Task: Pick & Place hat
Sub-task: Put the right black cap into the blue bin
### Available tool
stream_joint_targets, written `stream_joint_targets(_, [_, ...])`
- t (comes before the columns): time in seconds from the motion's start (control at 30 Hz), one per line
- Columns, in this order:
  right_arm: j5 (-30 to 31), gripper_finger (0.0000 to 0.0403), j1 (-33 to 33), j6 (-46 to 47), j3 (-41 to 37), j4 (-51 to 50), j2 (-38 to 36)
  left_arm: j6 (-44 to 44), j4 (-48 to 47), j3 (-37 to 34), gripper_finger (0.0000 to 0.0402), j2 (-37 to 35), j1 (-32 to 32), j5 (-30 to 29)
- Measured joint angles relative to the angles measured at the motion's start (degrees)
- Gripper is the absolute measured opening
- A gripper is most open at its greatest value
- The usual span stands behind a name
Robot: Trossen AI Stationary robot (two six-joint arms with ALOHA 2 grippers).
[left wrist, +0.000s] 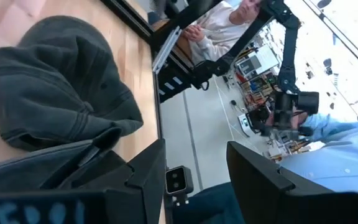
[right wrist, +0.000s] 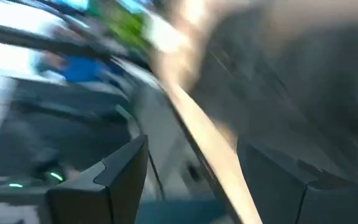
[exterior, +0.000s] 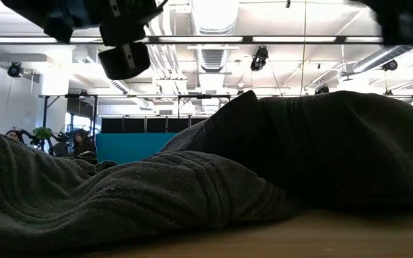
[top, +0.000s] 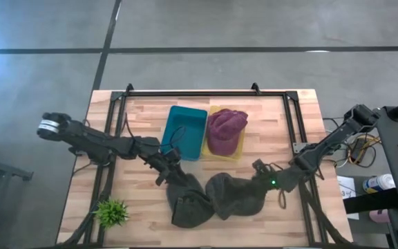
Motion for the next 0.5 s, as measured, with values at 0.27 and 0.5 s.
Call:
stream_joint_targets(0.27, [-11.0,0.0233,10.4,24.0,-0.1,-20.8,2.4,0.0,0.0,5.2,0.0163,7.9,-0.1,-0.1])
stream_joint_targets(0.5, [-8.1,0.0233,18.9,31.9,-0.2,-30.1,2.4,0.6,-1.5,14.2,0.0163,17.6,-0.4,0.0])
